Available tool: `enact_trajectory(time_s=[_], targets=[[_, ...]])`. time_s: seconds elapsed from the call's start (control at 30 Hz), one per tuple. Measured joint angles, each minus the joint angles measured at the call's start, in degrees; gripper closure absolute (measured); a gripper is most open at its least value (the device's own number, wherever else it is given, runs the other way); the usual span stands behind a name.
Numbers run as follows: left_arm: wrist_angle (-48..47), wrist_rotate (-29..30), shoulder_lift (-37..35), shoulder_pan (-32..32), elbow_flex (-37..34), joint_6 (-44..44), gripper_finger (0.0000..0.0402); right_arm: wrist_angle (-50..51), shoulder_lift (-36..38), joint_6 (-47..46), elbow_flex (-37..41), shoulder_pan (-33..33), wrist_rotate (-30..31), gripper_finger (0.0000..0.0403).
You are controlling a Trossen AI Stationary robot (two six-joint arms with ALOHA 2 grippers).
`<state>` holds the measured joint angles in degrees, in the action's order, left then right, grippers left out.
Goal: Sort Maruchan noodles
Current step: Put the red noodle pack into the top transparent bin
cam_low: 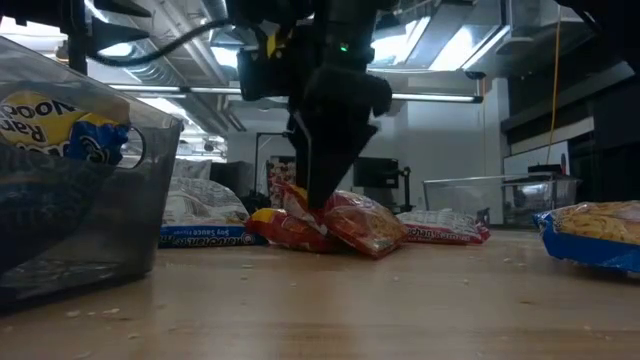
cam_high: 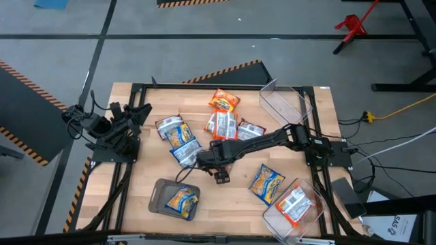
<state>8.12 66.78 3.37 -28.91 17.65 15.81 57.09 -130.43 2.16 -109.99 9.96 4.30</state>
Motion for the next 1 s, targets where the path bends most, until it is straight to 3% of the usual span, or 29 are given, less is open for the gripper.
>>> enact_trajectory(time_s=[0.13,0.23,0.67,1.0], targets=[[0.00,0.01,-0.01,0.00,0.00,-0.02,0.0262,-0.05,-0.01,-0.44,1.07,0.09,2.36,0.0067],[0.00,0.02,-0.01,0.00,0.00,-0.02,0.0262,-0.23,-0.02,-0.64,1.06,0.09,3.61,0.0110],[0.00,0.02,-0.01,0.00,0.00,-0.02,0.0262,0.14,-0.02,-0.98,1.04,0.11,3.81,0.0379],[0.00,0.00,0.01,0.00,0.00,0.00,0.0262,2.64,-0.02,-9.04,-4.22,0.13,2.21,0.0402]])
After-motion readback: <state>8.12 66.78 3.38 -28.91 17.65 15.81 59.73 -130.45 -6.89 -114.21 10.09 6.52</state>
